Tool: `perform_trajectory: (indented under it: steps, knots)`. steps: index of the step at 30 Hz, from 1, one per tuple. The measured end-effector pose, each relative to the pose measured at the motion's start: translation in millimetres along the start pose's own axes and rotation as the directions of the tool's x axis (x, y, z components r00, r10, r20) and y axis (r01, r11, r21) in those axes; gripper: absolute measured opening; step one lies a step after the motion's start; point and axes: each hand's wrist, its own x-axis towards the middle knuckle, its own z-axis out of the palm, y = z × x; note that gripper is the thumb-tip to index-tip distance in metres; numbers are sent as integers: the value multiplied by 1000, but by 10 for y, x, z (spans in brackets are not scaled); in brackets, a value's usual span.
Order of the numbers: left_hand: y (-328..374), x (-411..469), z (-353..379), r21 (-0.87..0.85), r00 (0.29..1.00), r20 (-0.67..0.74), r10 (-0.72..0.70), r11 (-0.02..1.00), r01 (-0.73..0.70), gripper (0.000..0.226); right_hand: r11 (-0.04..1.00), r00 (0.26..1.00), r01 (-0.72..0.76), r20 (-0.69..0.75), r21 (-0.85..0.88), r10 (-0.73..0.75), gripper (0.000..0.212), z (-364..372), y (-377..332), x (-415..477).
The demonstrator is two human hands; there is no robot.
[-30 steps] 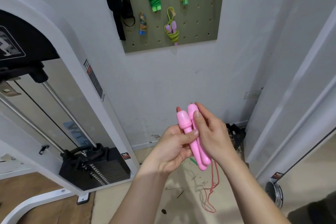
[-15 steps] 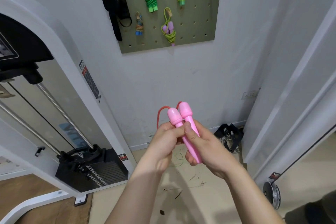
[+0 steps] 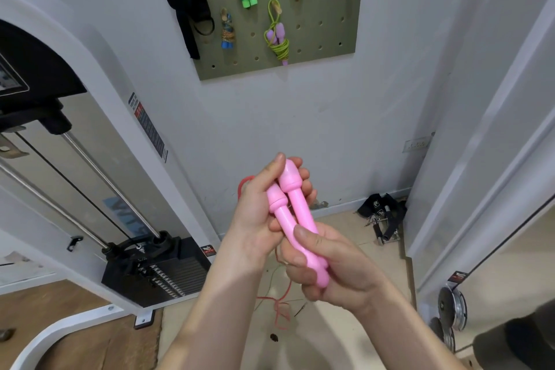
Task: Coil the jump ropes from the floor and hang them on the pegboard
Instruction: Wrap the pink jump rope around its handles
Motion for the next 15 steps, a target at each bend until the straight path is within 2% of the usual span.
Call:
perform_trajectory:
  steps: [3,6,9,11,15]
  knots:
    - [40,29,41,133,1000,9,29,991,-29,16,996,998,-58,34,64,56,38,9,48,-22]
    - [38,56,17,188,999,-25,35,982,-30,25,994,994,-109,-12,19,109,30,-22,12,-40]
    - [28,24,17,216,997,-76,14,976,3,24,987,989,-145,17,62,144,30,-72,-60,-12]
    - [37,-13,-8,232,995,-100,-5,972,28,21,984,984,-169,-48,55,171,31,-62,-106,34]
    - [97,-70,-159,217,990,-142,-11,975,42,18,975,968,-205,-168,-86,188,15,67,-122,148]
